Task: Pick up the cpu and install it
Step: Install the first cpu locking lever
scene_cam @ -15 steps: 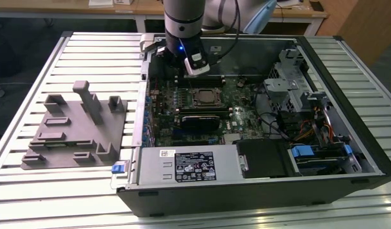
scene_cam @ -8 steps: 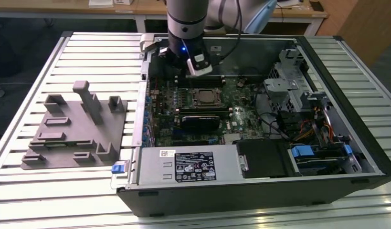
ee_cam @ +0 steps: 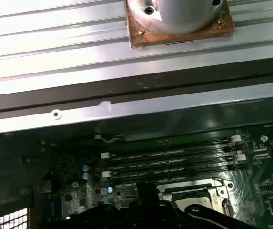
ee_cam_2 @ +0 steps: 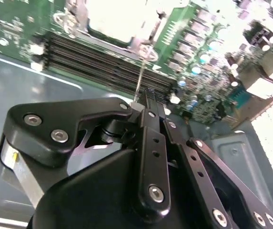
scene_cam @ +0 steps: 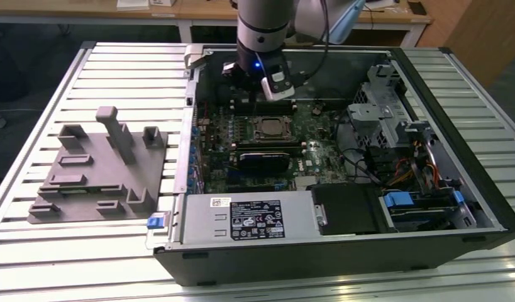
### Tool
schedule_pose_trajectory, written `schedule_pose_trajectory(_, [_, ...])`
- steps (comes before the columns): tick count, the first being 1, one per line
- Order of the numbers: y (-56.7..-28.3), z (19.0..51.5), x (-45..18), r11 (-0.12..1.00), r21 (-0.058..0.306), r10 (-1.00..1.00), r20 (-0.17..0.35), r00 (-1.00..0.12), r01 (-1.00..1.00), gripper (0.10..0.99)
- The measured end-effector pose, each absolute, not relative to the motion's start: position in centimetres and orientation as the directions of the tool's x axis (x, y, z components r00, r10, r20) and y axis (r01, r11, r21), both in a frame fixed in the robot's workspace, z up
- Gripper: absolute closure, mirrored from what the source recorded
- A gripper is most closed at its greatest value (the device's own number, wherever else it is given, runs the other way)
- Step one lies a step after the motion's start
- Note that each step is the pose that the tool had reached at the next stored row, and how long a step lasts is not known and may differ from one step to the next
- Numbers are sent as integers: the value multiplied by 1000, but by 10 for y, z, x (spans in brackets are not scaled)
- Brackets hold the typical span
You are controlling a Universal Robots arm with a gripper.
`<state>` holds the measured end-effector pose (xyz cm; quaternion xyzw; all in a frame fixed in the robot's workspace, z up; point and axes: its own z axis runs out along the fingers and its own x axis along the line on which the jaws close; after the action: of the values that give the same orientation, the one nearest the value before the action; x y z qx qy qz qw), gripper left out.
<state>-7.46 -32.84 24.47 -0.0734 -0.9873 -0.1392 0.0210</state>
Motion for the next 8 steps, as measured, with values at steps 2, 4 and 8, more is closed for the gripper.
schedule_pose_trajectory(2, [-328, 245, -68, 952, 268, 139, 63, -988, 151, 980])
schedule_pose_trajectory(4, [-328, 245, -62, 953, 260, 140, 64, -988, 152, 980])
schedule_pose_trajectory(8, [-328, 244, -62, 955, 254, 140, 63, -988, 152, 980])
